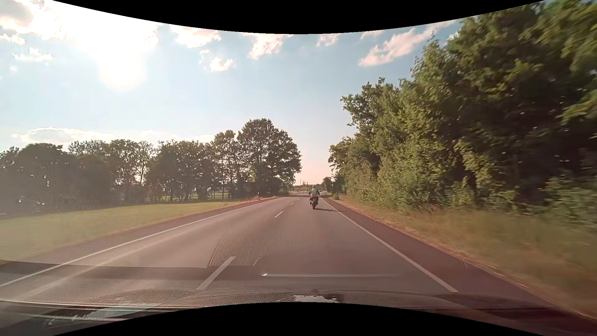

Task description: Follow the waypoints while adhering to traffic rules and regulations

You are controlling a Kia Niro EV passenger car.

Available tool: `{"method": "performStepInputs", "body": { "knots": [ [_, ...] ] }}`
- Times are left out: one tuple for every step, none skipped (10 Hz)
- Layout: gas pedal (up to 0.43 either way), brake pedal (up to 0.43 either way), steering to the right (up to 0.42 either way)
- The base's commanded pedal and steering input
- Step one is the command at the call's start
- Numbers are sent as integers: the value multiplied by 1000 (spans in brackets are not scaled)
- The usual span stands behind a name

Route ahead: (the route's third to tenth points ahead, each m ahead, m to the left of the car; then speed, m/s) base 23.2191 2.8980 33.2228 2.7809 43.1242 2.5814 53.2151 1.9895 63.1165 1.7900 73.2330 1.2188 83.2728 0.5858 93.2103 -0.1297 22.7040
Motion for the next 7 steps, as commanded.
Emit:
{"method": "performStepInputs", "body": {
  "knots": [
    [220, 0, 4],
    [220, 0, 4],
    [220, 0, 4],
    [220, 0, 4],
    [220, 0, 4],
    [220, 0, 3],
    [220, 0, 2]
  ]
}}
